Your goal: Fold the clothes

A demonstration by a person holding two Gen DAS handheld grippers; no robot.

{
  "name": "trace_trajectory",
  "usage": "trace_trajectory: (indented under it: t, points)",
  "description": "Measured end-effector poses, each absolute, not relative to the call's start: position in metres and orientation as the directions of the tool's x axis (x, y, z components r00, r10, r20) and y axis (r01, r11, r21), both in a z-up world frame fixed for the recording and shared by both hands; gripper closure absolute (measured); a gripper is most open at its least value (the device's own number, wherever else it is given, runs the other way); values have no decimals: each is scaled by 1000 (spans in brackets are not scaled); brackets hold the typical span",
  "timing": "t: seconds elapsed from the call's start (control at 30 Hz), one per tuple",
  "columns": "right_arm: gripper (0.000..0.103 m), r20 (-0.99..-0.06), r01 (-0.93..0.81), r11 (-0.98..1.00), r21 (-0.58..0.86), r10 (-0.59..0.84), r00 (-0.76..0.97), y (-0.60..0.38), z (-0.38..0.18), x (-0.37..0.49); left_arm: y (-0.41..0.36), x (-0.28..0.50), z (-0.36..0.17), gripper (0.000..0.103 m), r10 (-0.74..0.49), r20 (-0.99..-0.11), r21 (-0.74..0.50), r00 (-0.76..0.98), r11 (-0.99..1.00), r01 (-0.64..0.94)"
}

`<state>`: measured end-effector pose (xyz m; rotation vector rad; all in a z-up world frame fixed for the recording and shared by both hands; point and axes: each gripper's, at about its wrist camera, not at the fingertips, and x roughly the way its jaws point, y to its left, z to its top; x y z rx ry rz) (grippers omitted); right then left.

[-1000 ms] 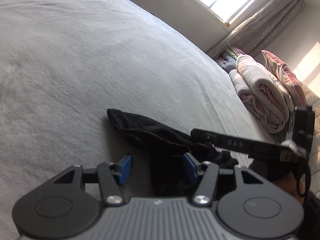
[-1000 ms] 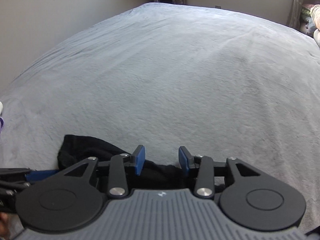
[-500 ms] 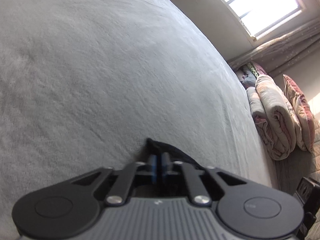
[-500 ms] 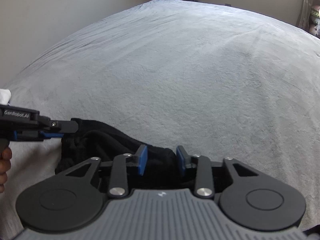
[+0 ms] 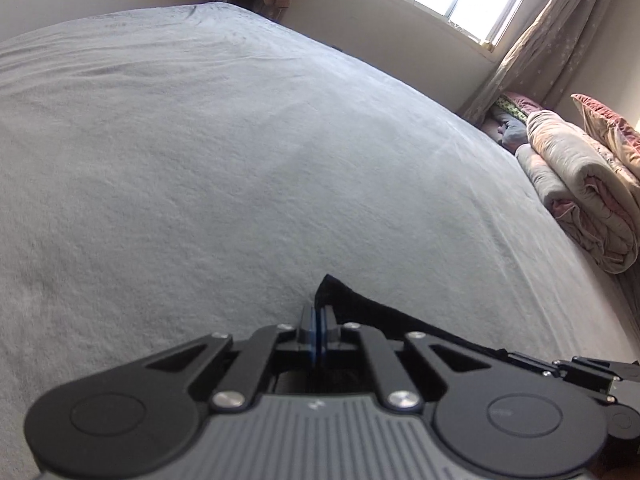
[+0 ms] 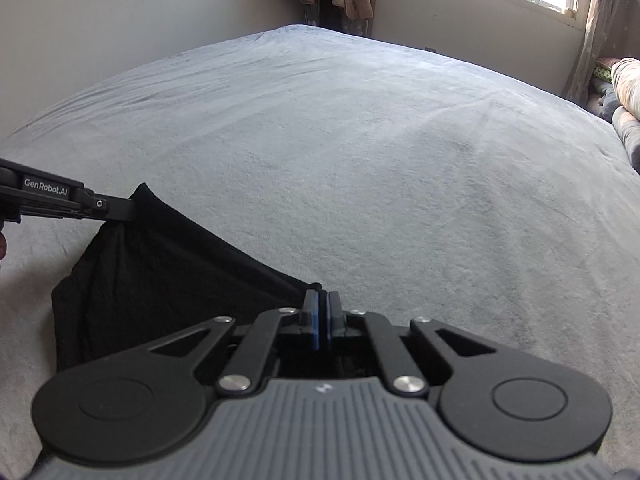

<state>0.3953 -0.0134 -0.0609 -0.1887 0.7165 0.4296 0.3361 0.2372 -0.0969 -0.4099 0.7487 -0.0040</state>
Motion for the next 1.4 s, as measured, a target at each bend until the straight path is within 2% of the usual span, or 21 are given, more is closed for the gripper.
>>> trace_trajectory:
  t: [0.1,0.13,0.2,0.23,0.27,0.33,0.37,0.77,1.13,1.2,1.3,1.4]
  points:
    - [95,-662,-418,908,5,316,679,-16,-61,396,232,333,-97,99,-129,-656,-341,743,929,-140]
    - [90,-663,-412,911,9,314,679,-18,-60,396,232,332,-96,99,-127,-656,-341,744,929,-142]
    - [77,-667,-401,916,13,306,679,-21,-55,395,233,328,-93,94,-138,-659,-361,739,921,-150]
    - [62,-666,-397,918,11,302,682,-24,-52,392,234,325,-91,88,-143,-661,-370,736,916,-154]
    - [59,-663,-393,920,7,298,687,-28,-48,390,234,322,-89,82,-146,-662,-375,736,914,-156]
    - [59,-659,-386,923,2,291,693,-38,-41,384,231,316,-83,71,-144,-657,-370,740,917,-150]
    - [59,-659,-382,924,2,289,694,-46,-37,380,229,313,-80,69,-149,-656,-367,740,920,-140]
    - [59,-691,-261,965,1,189,698,-173,-13,336,163,309,-50,59,-311,-665,-363,679,929,70]
    - [59,-702,-224,971,82,215,679,-248,-18,322,72,337,-65,61,-422,-687,-218,592,896,386]
    - [60,-710,-234,968,92,229,666,-253,-23,322,61,341,-72,61,-424,-703,-196,571,887,418]
    - [60,-724,-254,962,96,243,646,-255,-32,323,49,345,-83,68,-420,-723,-166,548,876,453]
    - [60,-734,-272,959,84,244,633,-250,-42,325,45,345,-87,68,-423,-714,-152,558,872,466]
